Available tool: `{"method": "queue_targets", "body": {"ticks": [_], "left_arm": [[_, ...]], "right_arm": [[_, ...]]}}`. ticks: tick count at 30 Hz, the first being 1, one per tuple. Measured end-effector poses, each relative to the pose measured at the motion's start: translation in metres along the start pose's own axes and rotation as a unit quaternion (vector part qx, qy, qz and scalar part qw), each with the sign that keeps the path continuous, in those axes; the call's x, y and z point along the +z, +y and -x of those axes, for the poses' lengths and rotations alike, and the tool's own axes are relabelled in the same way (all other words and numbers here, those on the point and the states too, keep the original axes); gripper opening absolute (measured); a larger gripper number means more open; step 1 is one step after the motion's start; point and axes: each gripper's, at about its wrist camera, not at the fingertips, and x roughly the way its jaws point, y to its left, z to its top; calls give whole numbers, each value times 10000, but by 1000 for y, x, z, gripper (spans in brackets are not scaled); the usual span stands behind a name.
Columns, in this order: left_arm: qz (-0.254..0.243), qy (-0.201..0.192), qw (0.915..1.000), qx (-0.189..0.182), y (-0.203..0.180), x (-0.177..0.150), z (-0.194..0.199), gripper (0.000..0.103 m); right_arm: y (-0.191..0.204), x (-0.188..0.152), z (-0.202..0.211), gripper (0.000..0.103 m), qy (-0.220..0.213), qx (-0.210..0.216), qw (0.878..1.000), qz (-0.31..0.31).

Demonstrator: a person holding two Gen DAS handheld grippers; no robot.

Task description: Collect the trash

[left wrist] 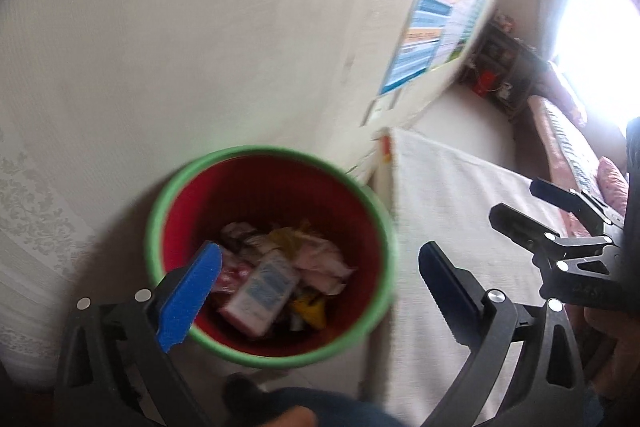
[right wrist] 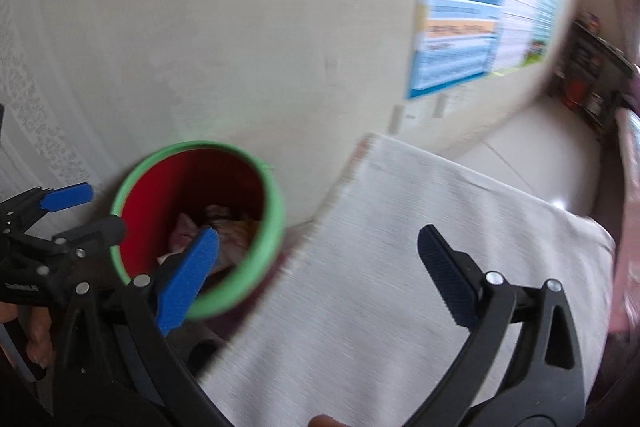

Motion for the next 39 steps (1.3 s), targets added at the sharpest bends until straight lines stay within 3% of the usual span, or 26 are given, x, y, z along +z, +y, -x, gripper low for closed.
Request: {"method": "queue_targets", "body": {"ticks": [9,18,24,30,34,39], "left_arm": [[-650,-350,9962,-470,-113,-17,10,95],[-1279,-556,9891,-463,-191,-54,9,95],[-1575,-478,9854,-441,-214,-80,1,95],[-1310,-341,9899,-427,-203,-102,-10,95],[-1253,-395,9897,-571,-199,-101,-9,95],[-1523,-432,9862,-491,-209,-108,-10,95]], "right_arm": [[-96,-57,77,98,-234,-978,9929,-641],[-152,-125,120,98,-284,-1633,9778,-1282],[-159,-156,132,98,-418,-1851,9714,-1425],[-162,-183,128,98,-422,-1943,9675,-1560],[-166,-188,122,98,-376,-1925,9663,-1668],[-166,-192,121,98,-416,-1918,9658,-1696]]}}
